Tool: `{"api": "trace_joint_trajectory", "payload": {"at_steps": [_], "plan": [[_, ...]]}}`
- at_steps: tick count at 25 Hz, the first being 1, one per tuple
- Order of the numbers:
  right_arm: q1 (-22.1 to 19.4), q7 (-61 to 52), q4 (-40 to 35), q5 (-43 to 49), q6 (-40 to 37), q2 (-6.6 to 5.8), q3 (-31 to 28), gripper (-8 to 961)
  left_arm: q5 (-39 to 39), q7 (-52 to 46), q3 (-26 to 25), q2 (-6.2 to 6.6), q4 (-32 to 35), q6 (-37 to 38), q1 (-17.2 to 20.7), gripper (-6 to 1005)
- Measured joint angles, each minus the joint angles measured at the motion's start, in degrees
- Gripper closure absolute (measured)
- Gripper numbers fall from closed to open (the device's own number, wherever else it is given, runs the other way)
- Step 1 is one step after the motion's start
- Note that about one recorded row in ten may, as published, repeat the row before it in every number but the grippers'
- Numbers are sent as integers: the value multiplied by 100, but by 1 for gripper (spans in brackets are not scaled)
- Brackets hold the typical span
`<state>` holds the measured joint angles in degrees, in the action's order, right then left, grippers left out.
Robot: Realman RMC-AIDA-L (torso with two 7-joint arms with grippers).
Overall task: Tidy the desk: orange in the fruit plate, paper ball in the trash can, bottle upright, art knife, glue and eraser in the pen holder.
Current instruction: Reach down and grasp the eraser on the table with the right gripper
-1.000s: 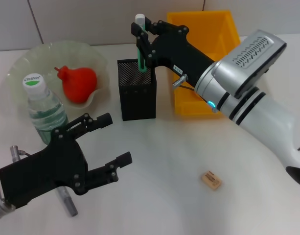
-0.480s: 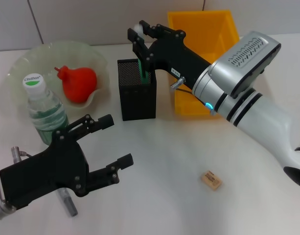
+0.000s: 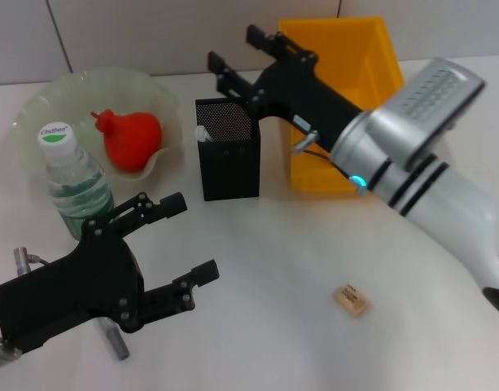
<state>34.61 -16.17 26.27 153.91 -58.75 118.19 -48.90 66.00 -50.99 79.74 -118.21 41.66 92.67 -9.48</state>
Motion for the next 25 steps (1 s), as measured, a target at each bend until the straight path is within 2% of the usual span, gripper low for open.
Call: {"api": "trace_joint_trajectory", "payload": {"at_steps": [2, 5, 10, 12, 13, 15, 17, 18, 19, 20, 23, 25], "plan": [[-61, -114, 2, 0, -191, -39, -8, 369, 0, 30, -1, 0, 0, 14, 13, 194], [-322, -552, -6, 0, -779, -196, -20, 309, 0, 63, -3, 0, 0, 25, 34, 194], [-890, -1034, -144, 70, -1903, -471, 6, 274, 1, 209, 6, -3, -61, 39, 34, 194], [-1124, -1152, -279, 232, -2378, -533, -46, 273, 41, 222, 10, 3, -107, 43, 16, 194], [-1299, -1365, -506, 356, -2806, -608, -82, 273, 99, 222, 7, 8, -141, 47, -3, 194], [-1359, -1515, -656, 393, -3004, -657, -83, 273, 254, 214, -3, 11, -198, 50, -39, 194], [-1370, -2023, -1022, 509, -3333, -797, -66, 274, 364, 177, -4, 11, -220, 50, -56, 194], [-1261, -2648, -1536, 704, -3741, -971, -51, 274, 403, 161, -4, 11, -220, 51, -58, 194], [-1261, -2648, -1536, 704, -3741, -971, -51, 274, 444, 141, -4, 10, -220, 52, -61, 194], [-1184, -2918, -1804, 800, -3956, -1033, -41, 274, 481, 118, -4, 12, -220, 51, -64, 194], [-761, -3716, -2919, 1046, -4834, -1182, 58, 274, 573, 9, -12, 18, -234, 3, -68, 193], [-451, -4125, -3661, 1058, -5360, -1240, 316, 273, 639, -55, -47, 19, -282, -18, -76, 193]]}}
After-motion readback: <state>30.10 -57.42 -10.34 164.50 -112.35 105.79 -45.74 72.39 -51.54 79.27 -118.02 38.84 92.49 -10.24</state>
